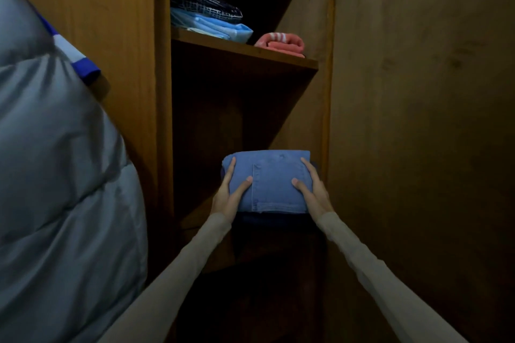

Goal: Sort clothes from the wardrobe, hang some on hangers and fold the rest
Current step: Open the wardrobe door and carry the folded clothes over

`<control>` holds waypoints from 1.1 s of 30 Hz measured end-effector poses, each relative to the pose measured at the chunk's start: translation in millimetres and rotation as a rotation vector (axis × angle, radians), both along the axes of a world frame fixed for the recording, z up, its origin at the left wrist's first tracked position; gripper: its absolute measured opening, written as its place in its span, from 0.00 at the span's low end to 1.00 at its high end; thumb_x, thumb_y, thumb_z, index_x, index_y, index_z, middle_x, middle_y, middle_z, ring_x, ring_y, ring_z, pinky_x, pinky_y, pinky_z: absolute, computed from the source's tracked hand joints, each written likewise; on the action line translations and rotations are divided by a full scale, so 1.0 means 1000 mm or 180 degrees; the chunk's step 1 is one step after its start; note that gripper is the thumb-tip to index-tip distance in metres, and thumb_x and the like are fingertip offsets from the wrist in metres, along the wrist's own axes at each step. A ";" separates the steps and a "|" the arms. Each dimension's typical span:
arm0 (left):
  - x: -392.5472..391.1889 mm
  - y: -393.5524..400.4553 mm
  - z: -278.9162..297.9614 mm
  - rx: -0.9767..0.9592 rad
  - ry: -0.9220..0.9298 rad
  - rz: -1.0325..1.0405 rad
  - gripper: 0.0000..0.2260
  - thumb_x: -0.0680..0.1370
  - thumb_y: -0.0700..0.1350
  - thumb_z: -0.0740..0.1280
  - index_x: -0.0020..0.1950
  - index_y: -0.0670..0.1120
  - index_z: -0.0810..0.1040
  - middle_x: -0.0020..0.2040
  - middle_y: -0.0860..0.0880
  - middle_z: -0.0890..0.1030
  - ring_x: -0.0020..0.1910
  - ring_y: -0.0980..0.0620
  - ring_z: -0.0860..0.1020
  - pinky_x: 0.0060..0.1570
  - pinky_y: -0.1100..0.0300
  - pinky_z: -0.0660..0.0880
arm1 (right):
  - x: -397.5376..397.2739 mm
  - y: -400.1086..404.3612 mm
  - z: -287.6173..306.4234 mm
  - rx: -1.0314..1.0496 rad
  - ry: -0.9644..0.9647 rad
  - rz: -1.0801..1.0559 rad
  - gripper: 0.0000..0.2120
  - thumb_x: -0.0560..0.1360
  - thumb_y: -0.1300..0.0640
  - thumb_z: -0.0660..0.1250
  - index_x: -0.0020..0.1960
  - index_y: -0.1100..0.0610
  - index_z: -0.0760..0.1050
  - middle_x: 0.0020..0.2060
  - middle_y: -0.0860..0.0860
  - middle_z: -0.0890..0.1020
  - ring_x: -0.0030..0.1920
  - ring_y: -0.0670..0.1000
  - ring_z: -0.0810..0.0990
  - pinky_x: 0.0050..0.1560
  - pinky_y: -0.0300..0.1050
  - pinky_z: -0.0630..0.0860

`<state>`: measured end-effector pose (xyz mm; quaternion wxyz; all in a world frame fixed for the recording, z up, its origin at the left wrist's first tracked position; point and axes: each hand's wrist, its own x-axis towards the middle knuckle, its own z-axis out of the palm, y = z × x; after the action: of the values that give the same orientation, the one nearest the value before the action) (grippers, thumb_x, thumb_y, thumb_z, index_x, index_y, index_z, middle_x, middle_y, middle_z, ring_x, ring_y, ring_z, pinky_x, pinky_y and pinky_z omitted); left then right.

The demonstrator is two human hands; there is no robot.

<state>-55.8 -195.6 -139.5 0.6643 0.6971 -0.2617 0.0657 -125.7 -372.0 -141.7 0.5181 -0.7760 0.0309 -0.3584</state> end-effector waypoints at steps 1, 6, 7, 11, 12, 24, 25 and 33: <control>0.011 -0.003 0.000 0.0045 -0.0038 0.0050 0.30 0.77 0.54 0.64 0.74 0.65 0.52 0.74 0.44 0.59 0.66 0.42 0.67 0.57 0.57 0.65 | 0.011 -0.004 -0.002 0.0044 -0.0025 0.0043 0.25 0.75 0.44 0.63 0.66 0.28 0.56 0.70 0.53 0.61 0.66 0.57 0.66 0.67 0.62 0.64; 0.055 -0.018 0.004 0.0314 -0.0120 0.0282 0.29 0.77 0.55 0.64 0.74 0.65 0.53 0.73 0.43 0.62 0.66 0.42 0.68 0.56 0.61 0.63 | 0.064 -0.023 -0.006 0.0261 -0.0002 0.0138 0.26 0.76 0.48 0.63 0.70 0.33 0.57 0.69 0.54 0.63 0.65 0.58 0.67 0.67 0.61 0.63; 0.062 -0.020 0.002 0.0376 -0.0108 0.0329 0.29 0.77 0.57 0.64 0.73 0.66 0.53 0.73 0.43 0.62 0.66 0.42 0.68 0.57 0.60 0.64 | 0.074 -0.026 -0.008 0.0290 0.0021 0.0172 0.26 0.77 0.48 0.63 0.70 0.35 0.57 0.69 0.55 0.63 0.65 0.58 0.67 0.67 0.61 0.63; 0.089 -0.031 -0.013 0.0659 -0.0035 0.0594 0.31 0.71 0.67 0.63 0.67 0.74 0.48 0.73 0.42 0.63 0.66 0.40 0.67 0.67 0.50 0.65 | 0.109 -0.037 -0.020 0.0324 0.0088 0.0389 0.26 0.76 0.48 0.64 0.70 0.38 0.58 0.69 0.54 0.63 0.64 0.55 0.67 0.67 0.56 0.64; 0.096 -0.035 -0.016 0.0712 -0.0035 0.0669 0.31 0.69 0.68 0.61 0.66 0.76 0.47 0.72 0.42 0.63 0.66 0.39 0.68 0.67 0.48 0.65 | 0.116 -0.040 -0.021 0.0377 0.0060 0.0460 0.25 0.75 0.47 0.64 0.69 0.38 0.58 0.69 0.53 0.63 0.65 0.55 0.67 0.67 0.55 0.64; 0.100 -0.057 -0.011 0.0851 -0.0078 0.1526 0.29 0.77 0.61 0.60 0.74 0.64 0.52 0.66 0.39 0.61 0.63 0.38 0.68 0.63 0.53 0.65 | 0.149 -0.057 -0.020 0.0504 0.0020 0.0748 0.29 0.69 0.44 0.63 0.69 0.43 0.61 0.69 0.53 0.64 0.66 0.55 0.67 0.68 0.52 0.65; 0.101 -0.057 -0.012 0.0842 -0.0109 0.1584 0.28 0.77 0.60 0.61 0.74 0.64 0.53 0.67 0.39 0.60 0.63 0.37 0.67 0.62 0.53 0.65 | 0.149 -0.056 -0.019 0.0488 0.0024 0.0762 0.30 0.67 0.43 0.62 0.69 0.42 0.61 0.70 0.53 0.64 0.67 0.55 0.66 0.69 0.54 0.64; 0.117 -0.080 -0.007 0.0844 0.0083 0.1717 0.28 0.76 0.61 0.61 0.74 0.62 0.56 0.69 0.39 0.59 0.66 0.36 0.65 0.65 0.49 0.65 | 0.170 -0.083 -0.009 0.0515 0.0179 0.0744 0.23 0.77 0.53 0.63 0.71 0.47 0.64 0.71 0.53 0.65 0.68 0.55 0.66 0.64 0.43 0.63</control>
<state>61.1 -275.2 -146.6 0.5294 0.8229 -0.0648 0.1961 44.3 -455.5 -151.1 0.6161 -0.7398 -0.0164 -0.2700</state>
